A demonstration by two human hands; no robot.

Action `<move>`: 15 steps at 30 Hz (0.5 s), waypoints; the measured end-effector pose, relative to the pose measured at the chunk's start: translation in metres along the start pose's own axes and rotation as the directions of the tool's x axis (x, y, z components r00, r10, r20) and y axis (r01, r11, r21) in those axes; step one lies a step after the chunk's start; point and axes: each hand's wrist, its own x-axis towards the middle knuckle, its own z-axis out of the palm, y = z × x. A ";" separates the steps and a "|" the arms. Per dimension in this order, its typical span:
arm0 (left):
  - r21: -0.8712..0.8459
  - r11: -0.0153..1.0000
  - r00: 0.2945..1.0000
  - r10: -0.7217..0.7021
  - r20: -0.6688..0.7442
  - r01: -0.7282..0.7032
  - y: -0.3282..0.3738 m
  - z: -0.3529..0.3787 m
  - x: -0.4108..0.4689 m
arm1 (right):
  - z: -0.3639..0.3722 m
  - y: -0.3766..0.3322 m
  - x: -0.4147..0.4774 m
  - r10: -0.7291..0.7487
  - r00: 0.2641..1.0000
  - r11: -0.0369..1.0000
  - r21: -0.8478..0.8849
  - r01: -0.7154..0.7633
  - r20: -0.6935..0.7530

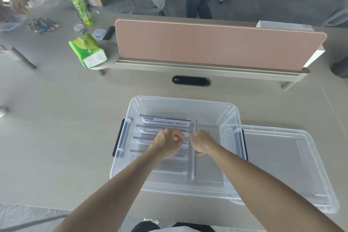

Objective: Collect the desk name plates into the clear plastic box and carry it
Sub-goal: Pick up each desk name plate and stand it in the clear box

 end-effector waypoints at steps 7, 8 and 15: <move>-0.010 0.994 0.994 0.110 0.021 -0.109 0.003 -0.012 -0.004 | -0.012 -0.006 -0.032 -0.066 0.995 0.991 -0.120 0.056 -0.079; -0.013 0.990 0.990 0.138 0.030 -0.138 0.005 -0.011 -0.004 | -0.018 -0.006 -0.039 -0.079 0.989 0.987 -0.147 0.060 -0.122; -0.170 0.927 0.913 0.365 0.184 -0.336 0.054 0.014 -0.016 | -0.084 0.026 -0.109 0.007 0.891 0.971 0.215 0.102 -0.454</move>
